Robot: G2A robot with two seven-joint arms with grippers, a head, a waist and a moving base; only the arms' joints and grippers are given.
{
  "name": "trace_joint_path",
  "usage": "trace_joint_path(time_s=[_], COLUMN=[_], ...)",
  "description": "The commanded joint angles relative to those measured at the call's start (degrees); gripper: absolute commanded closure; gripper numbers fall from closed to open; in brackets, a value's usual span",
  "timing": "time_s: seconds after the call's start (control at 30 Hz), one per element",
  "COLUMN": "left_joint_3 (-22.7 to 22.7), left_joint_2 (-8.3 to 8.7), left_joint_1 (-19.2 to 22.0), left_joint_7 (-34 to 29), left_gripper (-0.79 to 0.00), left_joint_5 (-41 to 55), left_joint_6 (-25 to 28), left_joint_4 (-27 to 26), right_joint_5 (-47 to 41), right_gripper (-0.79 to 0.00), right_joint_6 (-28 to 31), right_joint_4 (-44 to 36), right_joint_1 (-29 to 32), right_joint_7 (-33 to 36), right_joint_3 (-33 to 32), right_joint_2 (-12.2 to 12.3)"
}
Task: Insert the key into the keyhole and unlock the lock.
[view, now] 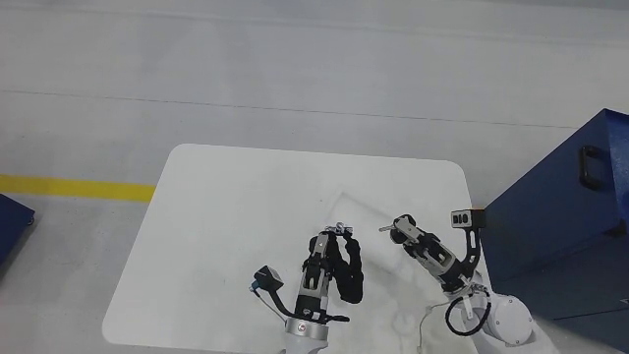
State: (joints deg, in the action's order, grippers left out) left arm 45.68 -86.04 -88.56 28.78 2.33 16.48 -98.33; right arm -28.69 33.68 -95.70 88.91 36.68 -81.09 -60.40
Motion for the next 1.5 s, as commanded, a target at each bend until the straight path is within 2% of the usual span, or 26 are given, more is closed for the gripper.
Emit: trace_joint_path(time_s=[0.0,0.1,0.67,1.47], left_joint_3=[0.00,0.00,0.00,0.00], left_joint_2=[0.00,0.00,0.00,0.00], left_joint_1=[0.00,0.00,0.00,0.00], left_joint_7=[0.00,0.00,0.00,0.00], left_gripper=[0.000,0.000,0.000,0.000], left_joint_5=[0.00,0.00,0.00,0.00], left_joint_6=[0.00,0.00,0.00,0.00], left_joint_4=[0.00,0.00,0.00,0.00], right_joint_5=[2.66,5.50,5.50,17.63], right_gripper=[0.000,0.000,0.000,0.000], right_joint_6=[0.26,1.52,1.52,11.49], right_joint_4=[0.47,0.78,0.78,3.02], right_joint_1=[-0.66,-1.05,-1.05,-0.04], right_joint_7=[-1.40,-3.54,-3.54,-20.79], right_joint_3=[1.04,1.88,1.88,6.23], right_joint_2=[-0.23,-0.53,-0.53,-3.10])
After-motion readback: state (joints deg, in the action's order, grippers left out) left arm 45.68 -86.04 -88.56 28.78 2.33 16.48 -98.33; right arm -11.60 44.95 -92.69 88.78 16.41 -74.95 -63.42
